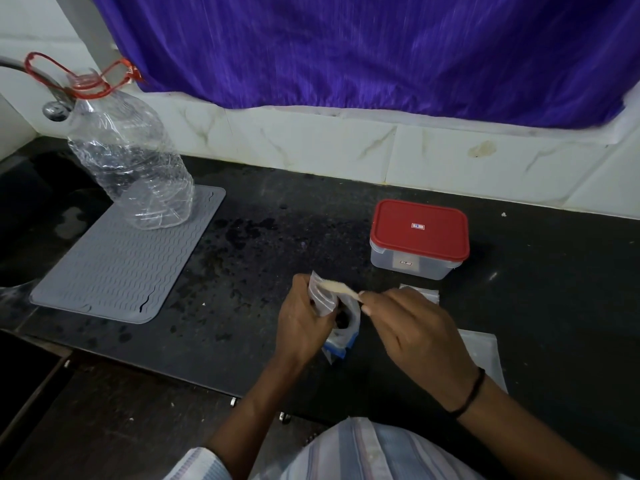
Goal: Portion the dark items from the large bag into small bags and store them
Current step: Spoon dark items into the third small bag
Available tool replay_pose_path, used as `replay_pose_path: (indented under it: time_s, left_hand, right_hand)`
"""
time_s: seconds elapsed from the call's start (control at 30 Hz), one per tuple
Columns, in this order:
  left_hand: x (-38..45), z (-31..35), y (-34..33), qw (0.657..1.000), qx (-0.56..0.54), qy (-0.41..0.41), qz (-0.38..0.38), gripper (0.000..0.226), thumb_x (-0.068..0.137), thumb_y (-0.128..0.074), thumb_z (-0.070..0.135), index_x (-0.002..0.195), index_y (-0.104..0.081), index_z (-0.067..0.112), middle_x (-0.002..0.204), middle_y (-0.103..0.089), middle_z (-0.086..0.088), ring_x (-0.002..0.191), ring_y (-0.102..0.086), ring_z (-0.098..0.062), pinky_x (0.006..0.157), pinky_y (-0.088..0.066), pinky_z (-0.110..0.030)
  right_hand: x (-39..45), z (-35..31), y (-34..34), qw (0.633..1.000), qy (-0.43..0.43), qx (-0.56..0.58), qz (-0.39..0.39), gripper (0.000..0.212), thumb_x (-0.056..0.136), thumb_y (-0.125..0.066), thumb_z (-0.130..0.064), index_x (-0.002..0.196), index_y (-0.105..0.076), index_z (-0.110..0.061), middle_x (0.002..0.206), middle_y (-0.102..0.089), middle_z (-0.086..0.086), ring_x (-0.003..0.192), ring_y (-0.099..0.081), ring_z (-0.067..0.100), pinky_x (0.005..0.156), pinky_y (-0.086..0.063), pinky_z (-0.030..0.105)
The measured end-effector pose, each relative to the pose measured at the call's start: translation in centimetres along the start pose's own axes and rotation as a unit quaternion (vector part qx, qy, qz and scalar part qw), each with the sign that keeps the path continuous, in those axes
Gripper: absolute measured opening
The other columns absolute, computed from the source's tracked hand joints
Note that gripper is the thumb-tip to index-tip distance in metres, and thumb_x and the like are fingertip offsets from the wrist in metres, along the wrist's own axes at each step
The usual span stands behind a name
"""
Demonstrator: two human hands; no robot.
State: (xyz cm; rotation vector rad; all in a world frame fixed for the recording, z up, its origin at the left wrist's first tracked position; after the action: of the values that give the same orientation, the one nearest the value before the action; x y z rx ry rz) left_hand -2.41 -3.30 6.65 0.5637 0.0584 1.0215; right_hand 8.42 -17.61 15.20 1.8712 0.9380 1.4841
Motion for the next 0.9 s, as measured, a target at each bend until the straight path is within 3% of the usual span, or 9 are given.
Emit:
replay_pose_path:
  time_s: [0.1,0.17,0.27,0.37,0.5,0.6,0.8,0.9]
  left_hand:
    - [0.0,-0.7,0.5,0.999,0.014,0.048,0.019,0.033,0.087,-0.074,0.021,0.093,-0.045,0.034,0.084,-0.059,0.012,0.077,-0.061,0.001,0.060,-0.044,-0.010]
    - [0.0,-1.3,0.6,0.996,0.018,0.084,0.026,0.027,0.086,-0.073,0.031,0.096,-0.048,0.028,0.088,-0.060,0.011,0.079,-0.061,-0.003,0.063,-0.046,-0.018]
    - [-0.1,-2.3,0.5,0.990,0.029,0.135,0.034,0.037,0.081,-0.067,0.053,0.096,-0.050,0.023,0.091,-0.058,0.008,0.084,-0.061,-0.012,0.069,-0.053,-0.033]
    - [0.1,-3.0,0.2,0.983,0.057,0.169,0.032,0.046,0.078,-0.064,0.061,0.096,-0.052,0.021,0.096,-0.054,0.003,0.092,-0.057,-0.019,0.078,-0.053,-0.042]
    - [0.3,-2.8,0.0,0.975,0.063,0.209,0.036,0.046,0.080,-0.073,0.052,0.096,-0.047,0.018,0.097,-0.052,-0.001,0.090,-0.053,-0.021,0.079,-0.051,-0.042]
    - [0.2,-2.9,-0.5,0.964,0.011,0.264,0.000,0.041,0.083,-0.076,0.038,0.100,-0.045,0.017,0.092,-0.057,0.000,0.086,-0.060,-0.020,0.079,-0.055,-0.046]
    - [0.2,-2.9,-1.6,0.949,-0.074,0.306,-0.010,0.034,0.080,-0.075,0.013,0.096,-0.046,0.023,0.096,-0.062,-0.005,0.084,-0.066,-0.020,0.071,-0.060,-0.041]
    - [0.0,-2.7,-2.4,0.935,-0.165,0.315,-0.002,0.035,0.080,-0.070,0.000,0.102,-0.050,0.020,0.101,-0.065,-0.011,0.088,-0.069,-0.023,0.073,-0.062,-0.042]
  right_hand:
    - [-0.3,1.8,-0.3,0.991,-0.112,0.074,0.022,0.030,0.098,-0.048,-0.026,0.107,-0.070,-0.008,0.096,-0.073,0.003,0.085,-0.068,0.011,0.073,-0.057,0.028]
    - [-0.8,2.6,-1.4,0.985,-0.149,0.087,-0.016,0.032,0.098,-0.045,-0.030,0.104,-0.070,-0.012,0.091,-0.072,0.000,0.079,-0.067,0.010,0.069,-0.058,0.030]
    - [-1.6,2.7,-3.7,0.982,-0.152,0.038,-0.106,0.035,0.097,-0.038,-0.036,0.094,-0.068,-0.019,0.078,-0.067,-0.003,0.067,-0.062,0.012,0.057,-0.056,0.034]
    - [-1.8,2.2,-4.8,0.988,-0.103,-0.028,-0.114,0.030,0.094,-0.042,-0.030,0.080,-0.065,-0.018,0.064,-0.060,-0.004,0.055,-0.055,0.013,0.046,-0.050,0.030]
    - [-1.1,1.2,-5.4,0.991,-0.041,-0.035,-0.122,0.025,0.093,-0.043,-0.025,0.078,-0.063,-0.020,0.061,-0.058,-0.004,0.051,-0.051,0.011,0.044,-0.046,0.025]
    - [-1.0,1.1,-6.0,0.986,-0.026,-0.044,-0.158,0.012,0.089,-0.057,-0.022,0.079,-0.062,-0.019,0.062,-0.059,-0.003,0.051,-0.052,0.012,0.044,-0.048,0.027]
    - [-1.9,1.9,-7.2,0.956,-0.086,-0.094,-0.264,0.007,0.084,-0.068,-0.022,0.087,-0.063,-0.018,0.075,-0.064,0.001,0.063,-0.061,0.017,0.055,-0.055,0.034]
    - [-2.1,2.0,-7.2,0.952,-0.126,-0.095,-0.263,0.013,0.077,-0.076,-0.020,0.077,-0.063,-0.018,0.065,-0.063,0.000,0.053,-0.059,0.016,0.047,-0.052,0.031]
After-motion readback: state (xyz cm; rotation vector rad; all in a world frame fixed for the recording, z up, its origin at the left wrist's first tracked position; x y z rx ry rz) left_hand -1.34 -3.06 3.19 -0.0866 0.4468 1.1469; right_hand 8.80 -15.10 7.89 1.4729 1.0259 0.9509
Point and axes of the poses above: each hand's wrist, its own x-axis towards the middle knuckle, its own y-axis out of the back of the hand, z = x × y, the point moved 3 cm from there along x, towards the middle knuckle
